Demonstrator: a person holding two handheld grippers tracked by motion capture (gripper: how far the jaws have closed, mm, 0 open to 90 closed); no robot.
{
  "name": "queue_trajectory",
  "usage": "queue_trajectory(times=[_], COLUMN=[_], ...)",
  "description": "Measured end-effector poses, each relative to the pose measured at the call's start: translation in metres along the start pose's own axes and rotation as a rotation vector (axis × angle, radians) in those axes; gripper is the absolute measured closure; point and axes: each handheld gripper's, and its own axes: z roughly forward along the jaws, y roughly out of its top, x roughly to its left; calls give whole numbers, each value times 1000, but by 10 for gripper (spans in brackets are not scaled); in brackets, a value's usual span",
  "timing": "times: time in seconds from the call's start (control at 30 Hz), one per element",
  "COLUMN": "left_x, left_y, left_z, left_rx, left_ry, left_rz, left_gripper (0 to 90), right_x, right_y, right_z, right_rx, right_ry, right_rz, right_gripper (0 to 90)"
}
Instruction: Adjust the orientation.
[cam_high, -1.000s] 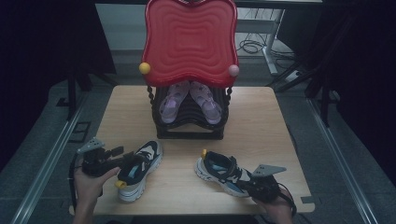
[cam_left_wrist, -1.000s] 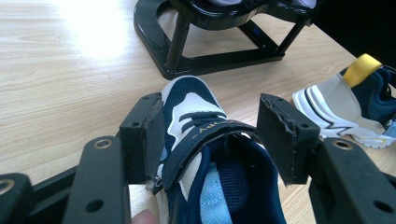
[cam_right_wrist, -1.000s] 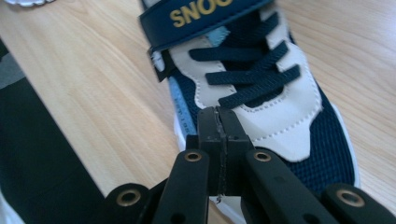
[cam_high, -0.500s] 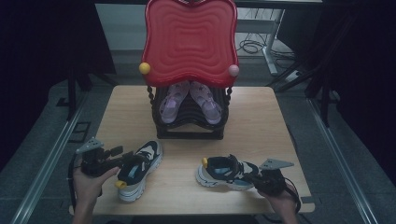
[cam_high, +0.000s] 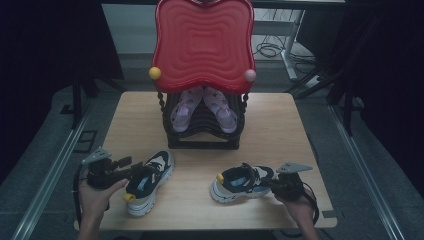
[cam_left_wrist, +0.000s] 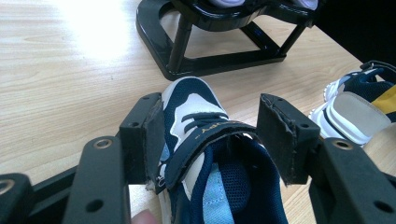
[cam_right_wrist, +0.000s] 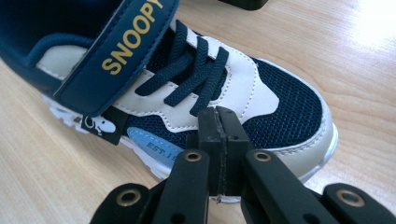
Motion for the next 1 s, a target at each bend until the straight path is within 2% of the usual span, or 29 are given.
queue_trajectory(times=[0.6, 1.0], left_x=[1, 1], left_y=[0, -1], left_z=[1, 2], left_rx=[5, 9], left_ry=[1, 1], left_rz=[-1, -1], left_gripper=[419, 419], right_x=[-14, -23], right_y=[19, 28], right_z=[17, 28], right_rx=[-1, -14], right_ry=[-2, 11], right_rz=[-4, 11], right_gripper=[900, 900])
